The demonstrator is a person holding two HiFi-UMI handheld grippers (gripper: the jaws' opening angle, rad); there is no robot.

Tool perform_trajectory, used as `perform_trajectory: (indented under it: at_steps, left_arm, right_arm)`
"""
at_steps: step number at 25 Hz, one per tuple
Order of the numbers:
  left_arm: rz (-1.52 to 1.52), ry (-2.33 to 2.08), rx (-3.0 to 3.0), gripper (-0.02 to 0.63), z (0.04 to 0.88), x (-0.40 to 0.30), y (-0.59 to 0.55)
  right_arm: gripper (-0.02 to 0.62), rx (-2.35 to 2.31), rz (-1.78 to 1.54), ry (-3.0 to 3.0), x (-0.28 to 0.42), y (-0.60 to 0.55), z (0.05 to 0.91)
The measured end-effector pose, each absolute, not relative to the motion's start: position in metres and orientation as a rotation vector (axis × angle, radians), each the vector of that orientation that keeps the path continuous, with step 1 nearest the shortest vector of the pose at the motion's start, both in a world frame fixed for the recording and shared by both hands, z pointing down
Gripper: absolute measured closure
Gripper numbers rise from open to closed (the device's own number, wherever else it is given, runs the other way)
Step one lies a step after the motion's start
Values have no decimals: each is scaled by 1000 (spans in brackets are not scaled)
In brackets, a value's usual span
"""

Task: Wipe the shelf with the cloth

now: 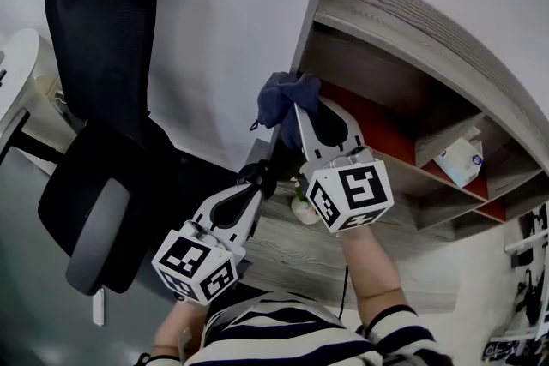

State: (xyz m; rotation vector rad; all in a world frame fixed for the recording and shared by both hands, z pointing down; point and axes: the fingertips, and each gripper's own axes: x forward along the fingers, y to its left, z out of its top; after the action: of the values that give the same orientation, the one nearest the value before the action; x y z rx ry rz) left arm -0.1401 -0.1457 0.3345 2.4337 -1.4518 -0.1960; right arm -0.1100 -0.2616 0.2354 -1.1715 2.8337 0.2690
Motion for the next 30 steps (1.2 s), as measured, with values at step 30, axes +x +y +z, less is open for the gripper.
perform_trajectory:
  at_steps: [30]
  left_arm:
    - [-190,-1524,2480,575,314,-139,-141]
  right_arm:
    - [538,-962,436,2652,-111,-228,135]
